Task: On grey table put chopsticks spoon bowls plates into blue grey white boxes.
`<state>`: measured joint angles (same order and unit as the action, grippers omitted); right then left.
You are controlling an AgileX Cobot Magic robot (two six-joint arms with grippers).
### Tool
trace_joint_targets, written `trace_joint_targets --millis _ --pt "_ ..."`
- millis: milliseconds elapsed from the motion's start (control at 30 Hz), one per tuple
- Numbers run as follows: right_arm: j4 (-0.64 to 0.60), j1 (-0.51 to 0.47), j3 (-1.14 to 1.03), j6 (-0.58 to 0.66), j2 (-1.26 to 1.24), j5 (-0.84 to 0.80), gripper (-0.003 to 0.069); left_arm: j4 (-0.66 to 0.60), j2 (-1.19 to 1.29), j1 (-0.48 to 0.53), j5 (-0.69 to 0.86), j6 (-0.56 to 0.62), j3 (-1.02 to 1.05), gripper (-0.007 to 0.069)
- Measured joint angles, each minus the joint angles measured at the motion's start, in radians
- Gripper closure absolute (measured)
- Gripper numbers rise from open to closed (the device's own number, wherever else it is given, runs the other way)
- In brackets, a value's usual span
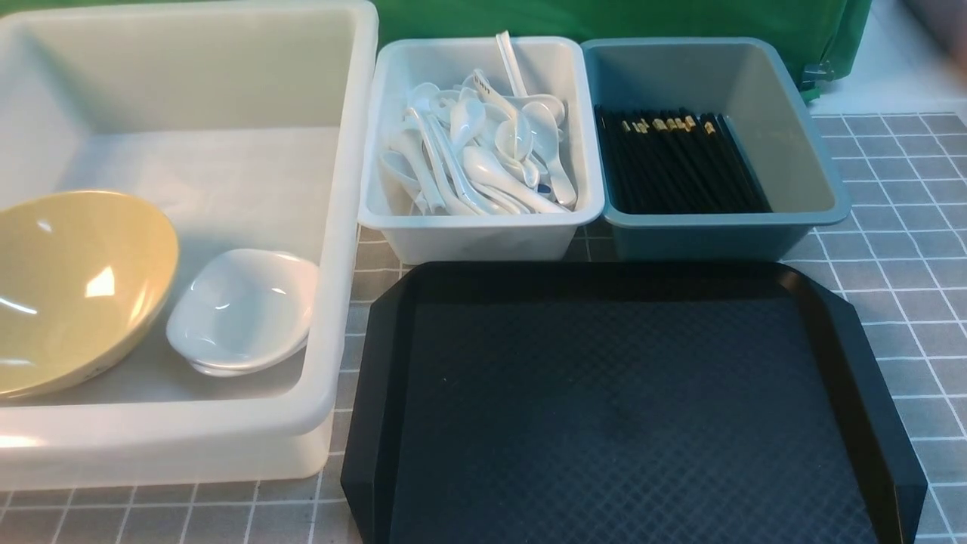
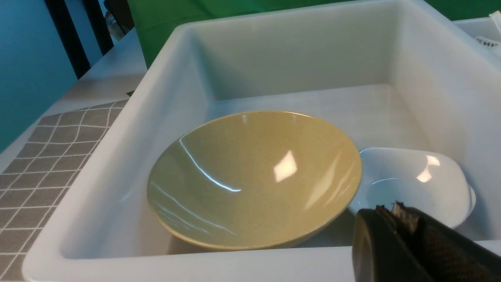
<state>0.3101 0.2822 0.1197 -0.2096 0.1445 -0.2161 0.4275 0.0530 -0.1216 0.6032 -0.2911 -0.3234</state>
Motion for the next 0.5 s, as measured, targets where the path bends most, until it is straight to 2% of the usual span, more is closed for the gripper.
trace_joint_targets --millis 33,67,133,233,500 --pt "-0.005 0.0 0.0 0.006 -0.009 0.004 0.0626 0.0 0.0 0.0 0.0 0.0 0.0 0.0633" --pt "-0.045 -0.072 -0.043 0.039 -0.081 0.026 0.0626 0.0 0.0 0.0 0.0 0.0 0.0 0.0633" --pt "-0.086 -0.154 -0.099 0.054 -0.142 0.033 0.0626 0.0 0.0 0.0 0.002 0.0 0.0 0.0633" --pt "-0.116 -0.204 -0.137 0.061 -0.154 0.028 0.0626 0.0 0.0 0.0 0.002 0.0 0.0 0.0633" --pt "-0.219 -0.227 -0.147 0.076 -0.156 -0.085 0.0626 -0.002 0.0 0.0 0.005 0.0 0.0 0.0633"
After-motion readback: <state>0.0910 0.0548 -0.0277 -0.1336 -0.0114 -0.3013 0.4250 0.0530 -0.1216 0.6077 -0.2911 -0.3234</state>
